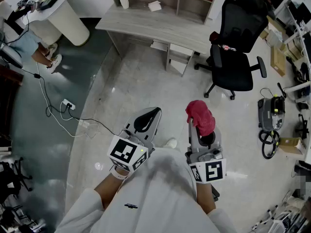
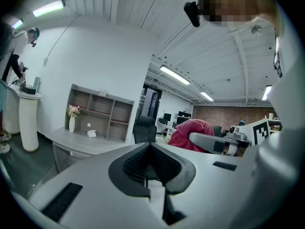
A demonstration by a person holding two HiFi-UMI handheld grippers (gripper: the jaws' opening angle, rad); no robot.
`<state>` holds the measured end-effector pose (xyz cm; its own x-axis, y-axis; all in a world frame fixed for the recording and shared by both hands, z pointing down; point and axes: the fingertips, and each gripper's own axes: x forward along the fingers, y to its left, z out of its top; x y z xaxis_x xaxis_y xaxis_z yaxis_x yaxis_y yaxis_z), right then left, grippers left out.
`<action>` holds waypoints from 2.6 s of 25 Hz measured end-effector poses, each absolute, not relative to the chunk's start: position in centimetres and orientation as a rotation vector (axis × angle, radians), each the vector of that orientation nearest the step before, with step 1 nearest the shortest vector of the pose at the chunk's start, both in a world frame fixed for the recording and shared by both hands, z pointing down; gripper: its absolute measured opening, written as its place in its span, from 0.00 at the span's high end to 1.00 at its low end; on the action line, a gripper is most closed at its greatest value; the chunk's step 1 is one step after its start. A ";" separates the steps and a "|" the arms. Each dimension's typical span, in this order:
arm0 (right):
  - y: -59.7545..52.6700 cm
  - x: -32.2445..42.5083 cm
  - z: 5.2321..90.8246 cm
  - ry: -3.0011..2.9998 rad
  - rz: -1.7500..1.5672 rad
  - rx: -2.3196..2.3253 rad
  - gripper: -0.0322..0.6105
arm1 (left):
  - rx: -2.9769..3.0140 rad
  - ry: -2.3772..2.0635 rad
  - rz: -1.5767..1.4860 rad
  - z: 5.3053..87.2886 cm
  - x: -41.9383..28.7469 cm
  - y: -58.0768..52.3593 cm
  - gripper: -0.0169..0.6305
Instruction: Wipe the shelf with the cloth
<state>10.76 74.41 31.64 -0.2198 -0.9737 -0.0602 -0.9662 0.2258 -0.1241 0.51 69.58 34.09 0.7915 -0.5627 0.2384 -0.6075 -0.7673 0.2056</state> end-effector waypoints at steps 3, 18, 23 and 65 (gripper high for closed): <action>73.9 9.8 31.5 2.378 -0.060 -1.873 0.80 | 2.674 -0.893 0.193 33.7 -0.4 69.4 0.97; 71.2 5.5 29.9 2.328 -0.150 -1.778 0.80 | 2.651 -0.932 0.169 33.5 -4.9 67.8 0.97; 69.3 2.8 29.9 2.327 -0.164 -1.778 0.80 | 2.636 -0.952 0.147 33.3 -8.2 65.5 0.97; 37.8 15.7 32.2 2.382 -0.263 -1.670 0.80 | 2.535 -1.052 0.209 35.8 4.3 37.0 0.97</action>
<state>15.74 37.76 32.18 -0.3296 -0.9410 -0.0769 -0.9015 0.3379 -0.2703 4.26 37.02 35.81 0.7077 -0.6488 0.2797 -0.7064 -0.6440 0.2935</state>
